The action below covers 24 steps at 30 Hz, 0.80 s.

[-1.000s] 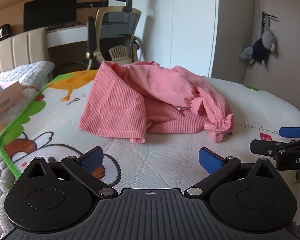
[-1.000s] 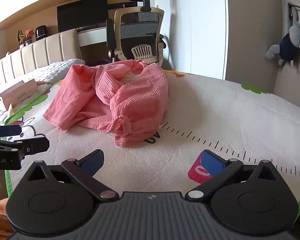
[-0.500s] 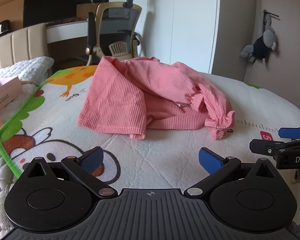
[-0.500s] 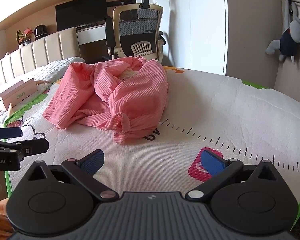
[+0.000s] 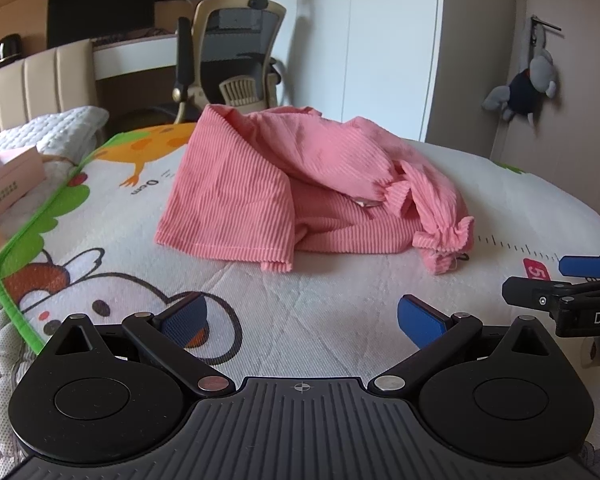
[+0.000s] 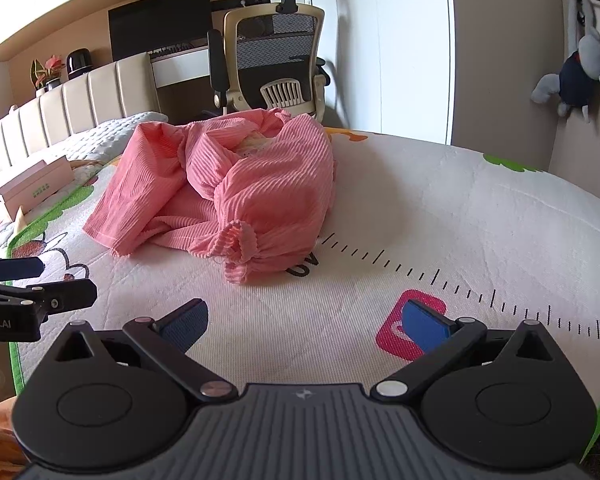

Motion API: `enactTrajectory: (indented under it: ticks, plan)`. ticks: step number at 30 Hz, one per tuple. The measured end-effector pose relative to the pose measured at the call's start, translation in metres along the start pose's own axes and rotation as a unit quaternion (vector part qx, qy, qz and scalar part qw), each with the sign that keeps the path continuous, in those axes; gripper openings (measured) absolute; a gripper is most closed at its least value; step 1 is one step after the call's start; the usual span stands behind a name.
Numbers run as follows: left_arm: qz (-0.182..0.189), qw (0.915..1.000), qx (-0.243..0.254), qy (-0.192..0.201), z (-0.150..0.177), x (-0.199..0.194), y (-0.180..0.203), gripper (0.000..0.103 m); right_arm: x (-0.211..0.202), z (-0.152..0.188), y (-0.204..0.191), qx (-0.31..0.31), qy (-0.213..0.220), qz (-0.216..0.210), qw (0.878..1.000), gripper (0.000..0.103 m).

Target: Fold clothes

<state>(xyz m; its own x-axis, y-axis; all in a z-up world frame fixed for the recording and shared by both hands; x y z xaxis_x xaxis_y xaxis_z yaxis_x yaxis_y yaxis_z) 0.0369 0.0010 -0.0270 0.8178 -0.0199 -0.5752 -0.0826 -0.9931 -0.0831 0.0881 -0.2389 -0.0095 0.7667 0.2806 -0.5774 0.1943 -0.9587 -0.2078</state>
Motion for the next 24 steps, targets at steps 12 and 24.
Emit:
enactTrajectory:
  ticks: [12, 24]
  plan:
    - [0.002, 1.0, -0.002, -0.006, 0.0007, 0.0016, -0.0012, 0.103, 0.0015, -0.0007, 0.001, -0.001, -0.002, 0.002, 1.0, 0.103]
    - [0.002, 1.0, -0.001, -0.009, 0.0013, 0.0029, -0.0008, 0.103, 0.0015, -0.0007, 0.0012, -0.002, -0.002, 0.003, 1.0, 0.103]
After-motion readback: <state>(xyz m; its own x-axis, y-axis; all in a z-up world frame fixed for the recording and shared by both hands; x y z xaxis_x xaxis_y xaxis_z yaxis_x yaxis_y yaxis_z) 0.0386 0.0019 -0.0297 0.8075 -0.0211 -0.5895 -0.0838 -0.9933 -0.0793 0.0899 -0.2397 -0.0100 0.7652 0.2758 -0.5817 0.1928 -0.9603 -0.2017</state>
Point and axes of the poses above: each gripper's, at about its wrist camera, not at the fingertips, and x roughly the way its jaws point, y to its right, z to its underside, the point moved 4 cm from there along x, roughly the way its jaws point, and after that the axes turned 8 degrees about x, right-handed, at the moved point
